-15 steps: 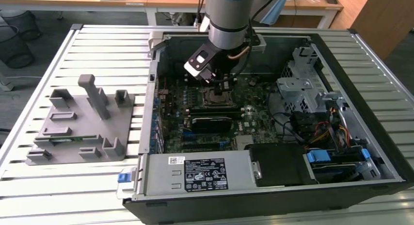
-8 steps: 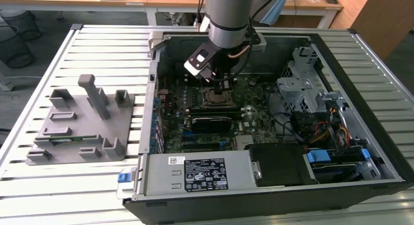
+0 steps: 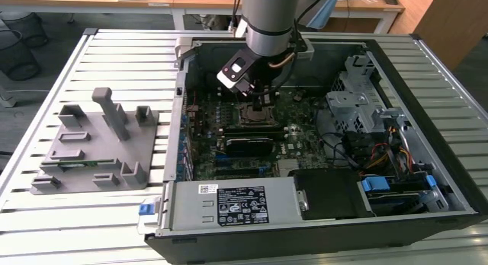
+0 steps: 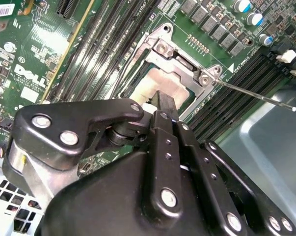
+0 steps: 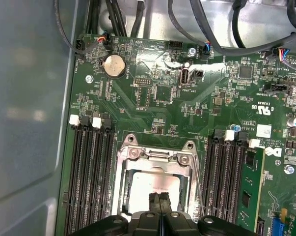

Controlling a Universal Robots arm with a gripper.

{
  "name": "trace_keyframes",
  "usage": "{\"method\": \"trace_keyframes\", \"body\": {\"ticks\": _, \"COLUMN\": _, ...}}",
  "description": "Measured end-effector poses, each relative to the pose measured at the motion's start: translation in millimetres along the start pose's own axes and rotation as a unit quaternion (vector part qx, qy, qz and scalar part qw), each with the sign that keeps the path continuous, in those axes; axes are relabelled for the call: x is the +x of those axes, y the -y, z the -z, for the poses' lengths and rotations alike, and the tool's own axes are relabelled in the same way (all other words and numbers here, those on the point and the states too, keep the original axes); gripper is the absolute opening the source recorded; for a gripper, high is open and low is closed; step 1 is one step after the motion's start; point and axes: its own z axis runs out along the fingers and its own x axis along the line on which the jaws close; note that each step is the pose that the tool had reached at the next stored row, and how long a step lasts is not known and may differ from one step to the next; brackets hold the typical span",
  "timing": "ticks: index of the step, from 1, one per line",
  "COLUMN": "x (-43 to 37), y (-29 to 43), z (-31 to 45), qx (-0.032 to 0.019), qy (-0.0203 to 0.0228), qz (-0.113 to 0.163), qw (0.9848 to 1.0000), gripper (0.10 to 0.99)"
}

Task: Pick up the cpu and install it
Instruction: 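Install the first cpu locking lever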

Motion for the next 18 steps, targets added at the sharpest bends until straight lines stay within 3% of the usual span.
{"method": "trace_keyframes", "body": {"ticks": 18, "x": 1.3, "y": -0.1, "z": 27.2, "qx": -0.0004, "qy": 0.0014, "qz": 0.000, "qw": 1.0000, "gripper": 0.106}}
